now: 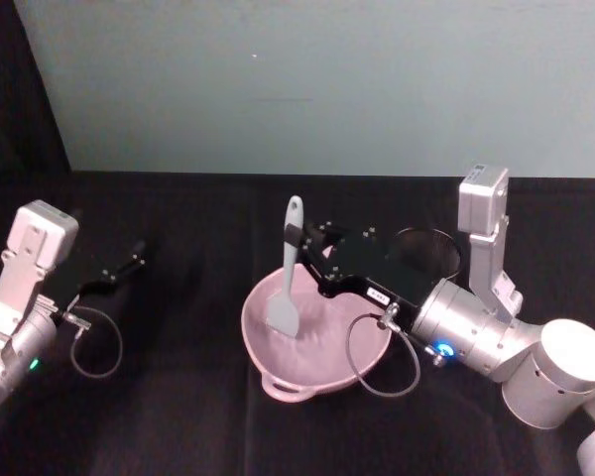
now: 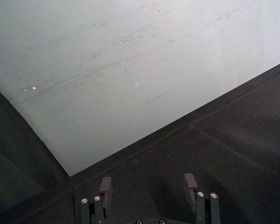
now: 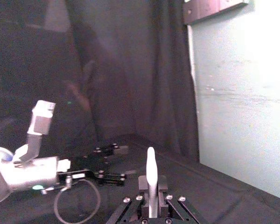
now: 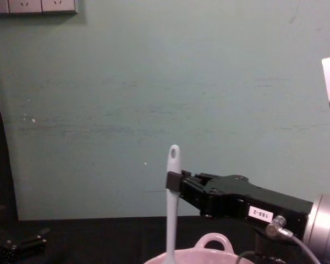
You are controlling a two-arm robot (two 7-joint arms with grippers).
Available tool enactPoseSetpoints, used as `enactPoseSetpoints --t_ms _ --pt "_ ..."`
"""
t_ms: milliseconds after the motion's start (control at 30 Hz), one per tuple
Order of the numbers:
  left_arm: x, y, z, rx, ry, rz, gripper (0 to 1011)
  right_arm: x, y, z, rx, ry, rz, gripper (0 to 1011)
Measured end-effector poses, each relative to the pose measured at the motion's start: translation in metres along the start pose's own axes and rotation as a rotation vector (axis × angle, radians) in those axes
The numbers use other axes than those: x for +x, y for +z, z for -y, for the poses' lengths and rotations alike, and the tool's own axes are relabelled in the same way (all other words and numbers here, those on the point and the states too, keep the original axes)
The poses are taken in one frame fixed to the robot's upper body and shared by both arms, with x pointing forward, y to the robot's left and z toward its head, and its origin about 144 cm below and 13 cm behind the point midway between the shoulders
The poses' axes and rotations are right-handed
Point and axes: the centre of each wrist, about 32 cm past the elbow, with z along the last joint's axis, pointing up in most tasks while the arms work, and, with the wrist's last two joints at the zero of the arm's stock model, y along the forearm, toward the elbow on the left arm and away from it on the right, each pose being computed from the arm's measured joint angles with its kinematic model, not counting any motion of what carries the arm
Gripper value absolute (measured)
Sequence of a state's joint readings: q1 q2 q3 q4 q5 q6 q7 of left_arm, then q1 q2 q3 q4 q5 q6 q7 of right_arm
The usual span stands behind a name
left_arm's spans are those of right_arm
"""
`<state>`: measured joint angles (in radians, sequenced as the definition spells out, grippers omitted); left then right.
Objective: Use the one hand to pick up the spoon and stir the clear water in the bowl.
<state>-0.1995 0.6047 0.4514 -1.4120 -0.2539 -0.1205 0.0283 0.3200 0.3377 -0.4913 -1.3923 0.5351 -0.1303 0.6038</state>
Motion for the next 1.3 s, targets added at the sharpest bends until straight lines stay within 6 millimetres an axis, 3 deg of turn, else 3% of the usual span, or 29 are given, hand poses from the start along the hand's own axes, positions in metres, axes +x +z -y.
enactPoseSetpoints --t_ms 300,600,933,1300 --pt "0.0 0.0 0.0 0.0 0.0 0.0 1005 0.023 0.002 0.014 -0.002 -0.084 0.011 117" --pt "0.0 0.0 0.0 0.0 0.0 0.0 1005 0.03 0.01 0.036 -0.022 -0.138 0.05 117" --pt "0.0 0.0 0.0 0.0 0.0 0.0 1005 0.015 0.017 0.041 -0.052 -0.104 0.084 117" --pt "0.0 0.0 0.0 0.0 0.0 0.0 1005 -0.009 0.013 0.023 -0.04 -0.012 0.07 117"
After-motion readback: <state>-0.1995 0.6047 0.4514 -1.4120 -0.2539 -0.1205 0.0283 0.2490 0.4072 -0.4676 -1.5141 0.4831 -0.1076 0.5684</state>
